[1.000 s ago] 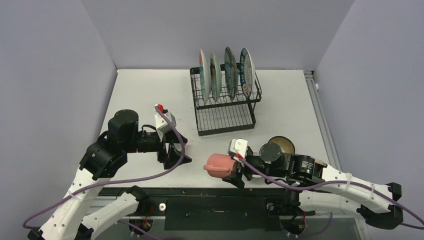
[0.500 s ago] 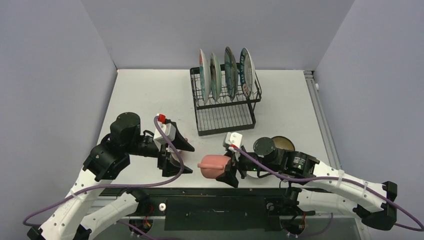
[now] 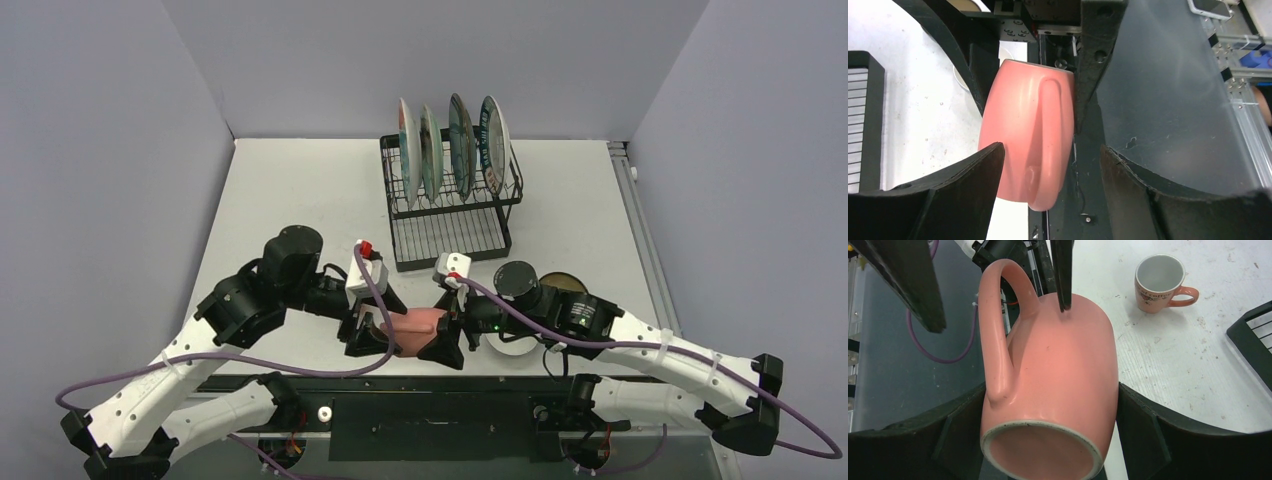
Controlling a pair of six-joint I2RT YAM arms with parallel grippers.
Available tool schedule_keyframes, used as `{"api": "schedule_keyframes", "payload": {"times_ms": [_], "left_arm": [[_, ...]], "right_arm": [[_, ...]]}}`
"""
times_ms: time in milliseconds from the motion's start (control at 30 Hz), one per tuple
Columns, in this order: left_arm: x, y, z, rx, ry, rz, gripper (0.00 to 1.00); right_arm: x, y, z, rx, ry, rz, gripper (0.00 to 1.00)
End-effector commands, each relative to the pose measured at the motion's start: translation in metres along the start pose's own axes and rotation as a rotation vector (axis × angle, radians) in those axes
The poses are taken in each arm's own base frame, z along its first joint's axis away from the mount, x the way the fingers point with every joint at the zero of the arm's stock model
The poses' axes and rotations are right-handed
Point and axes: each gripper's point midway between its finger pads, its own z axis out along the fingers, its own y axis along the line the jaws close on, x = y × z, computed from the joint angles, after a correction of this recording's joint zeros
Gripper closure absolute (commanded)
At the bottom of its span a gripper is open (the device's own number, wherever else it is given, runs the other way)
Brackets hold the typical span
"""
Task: Load the mixed dishes into the dish rack
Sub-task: Turn the cup upside down in the dish rack.
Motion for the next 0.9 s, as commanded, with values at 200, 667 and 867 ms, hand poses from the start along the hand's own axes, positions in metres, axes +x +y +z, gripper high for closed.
{"api": "schedule_keyframes", "payload": {"times_ms": [200, 667, 867], "left_arm": [[0.014, 0.014, 0.002, -0.082, 0.066, 0.062, 0.36], [0.013, 0.018, -0.005, -0.136, 0.082, 0.07, 0.7], [0.013, 0.013, -0.004, -0.1, 0.084, 0.065, 1.0]], "right_arm": [[-0.067, 0.019, -0.008, -0.085, -0.195, -0.04, 0.74], [-0.062, 0.017, -0.007, -0.076, -0.191, -0.014, 0.74], [-0.062, 0.016, -0.008, -0.071, -0.196, -0.008, 0.74]]}}
